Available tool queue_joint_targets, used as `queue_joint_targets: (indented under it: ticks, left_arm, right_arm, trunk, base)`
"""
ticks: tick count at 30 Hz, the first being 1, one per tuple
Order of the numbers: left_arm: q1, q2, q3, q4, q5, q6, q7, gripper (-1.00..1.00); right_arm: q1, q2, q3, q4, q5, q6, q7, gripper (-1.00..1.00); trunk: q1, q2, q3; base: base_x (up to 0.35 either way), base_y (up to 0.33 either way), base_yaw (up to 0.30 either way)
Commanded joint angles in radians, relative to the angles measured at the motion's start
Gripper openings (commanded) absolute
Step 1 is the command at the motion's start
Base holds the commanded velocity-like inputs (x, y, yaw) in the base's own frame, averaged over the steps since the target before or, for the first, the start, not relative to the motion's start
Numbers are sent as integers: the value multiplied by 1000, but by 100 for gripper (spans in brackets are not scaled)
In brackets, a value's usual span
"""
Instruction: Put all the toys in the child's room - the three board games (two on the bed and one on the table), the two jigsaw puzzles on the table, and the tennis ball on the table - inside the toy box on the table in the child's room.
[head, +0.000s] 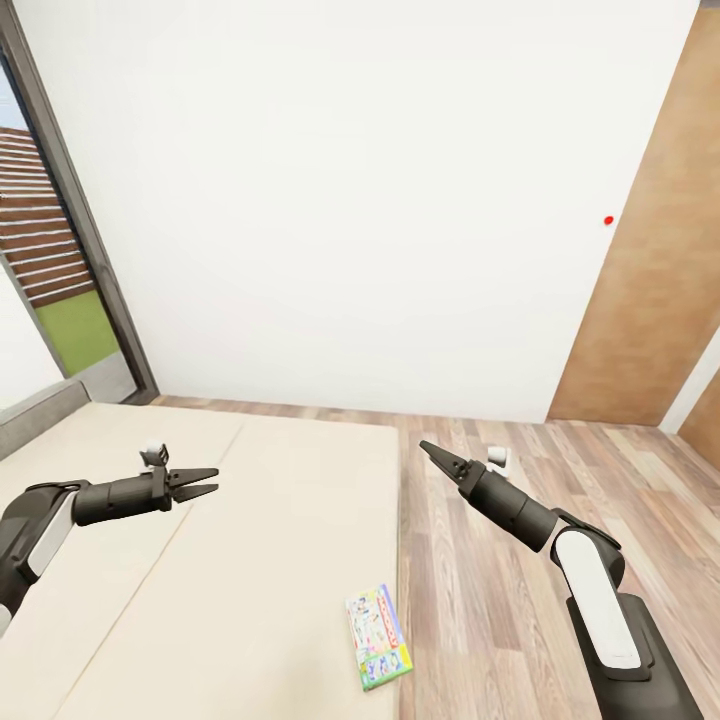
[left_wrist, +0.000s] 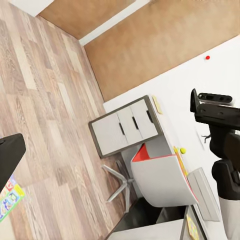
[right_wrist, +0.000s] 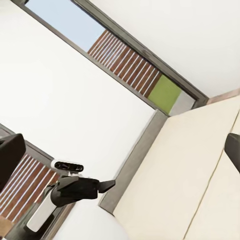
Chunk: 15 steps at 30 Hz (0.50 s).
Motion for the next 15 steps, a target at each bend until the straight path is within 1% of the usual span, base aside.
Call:
queue_joint_targets:
  ticks: [1,15]
  left_arm:
    - [-1,0,0,0,3,9,-1,100]
    - [-1,-2,0,3,4,8,-1,100]
  right_arm:
    - [-1,0,-1,-1,-2,7,1,100]
    - [-1,0,-1,0,-2,7,1,100]
  trunk:
    - [1,-2,-1]
    - [1,-2,22]
  base:
    - [0,0,61]
    - [0,0,61]
